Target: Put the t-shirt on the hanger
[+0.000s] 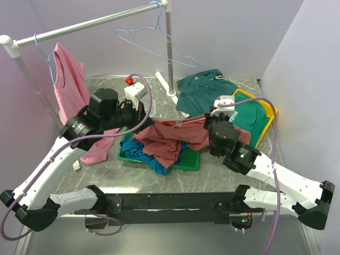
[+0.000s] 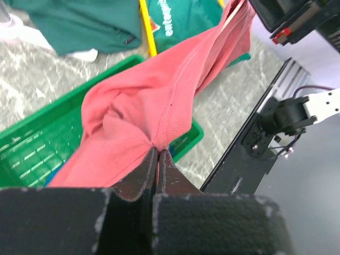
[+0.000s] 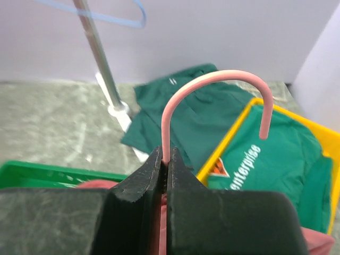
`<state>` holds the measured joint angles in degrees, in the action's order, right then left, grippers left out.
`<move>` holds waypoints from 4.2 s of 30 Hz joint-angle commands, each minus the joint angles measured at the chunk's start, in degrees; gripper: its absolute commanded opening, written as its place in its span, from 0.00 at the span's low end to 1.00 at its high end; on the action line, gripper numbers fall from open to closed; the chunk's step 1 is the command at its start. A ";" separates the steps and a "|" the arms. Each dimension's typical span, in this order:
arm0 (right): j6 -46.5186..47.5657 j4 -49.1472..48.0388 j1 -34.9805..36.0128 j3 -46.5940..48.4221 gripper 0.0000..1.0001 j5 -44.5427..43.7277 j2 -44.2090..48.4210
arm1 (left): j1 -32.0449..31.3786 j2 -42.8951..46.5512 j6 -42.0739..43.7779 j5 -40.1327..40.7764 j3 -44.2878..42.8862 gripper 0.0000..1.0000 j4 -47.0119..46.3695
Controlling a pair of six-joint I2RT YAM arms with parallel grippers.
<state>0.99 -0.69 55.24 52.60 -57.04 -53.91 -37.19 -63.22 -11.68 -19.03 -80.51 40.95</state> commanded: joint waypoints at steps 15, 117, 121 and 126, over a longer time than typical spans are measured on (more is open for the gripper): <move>6.75 -2.21 8.04 22.10 0.00 2.63 -12.78 | 0.36 -5.59 -1.41 -3.82 -16.87 0.02 -3.60; -18.65 6.16 -4.26 1.59 0.85 14.84 10.56 | -8.60 20.59 -5.98 11.02 7.92 0.01 -2.63; -20.07 0.86 -7.34 -4.78 0.96 22.40 18.04 | -8.69 18.40 -5.28 12.35 2.47 0.01 1.41; -17.61 0.86 -7.78 -1.02 1.00 27.40 15.52 | -8.69 17.52 -4.40 10.59 3.51 0.01 0.54</move>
<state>-17.91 3.92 47.83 47.70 -30.09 -36.88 -45.98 -46.72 -16.19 -8.91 -75.66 43.72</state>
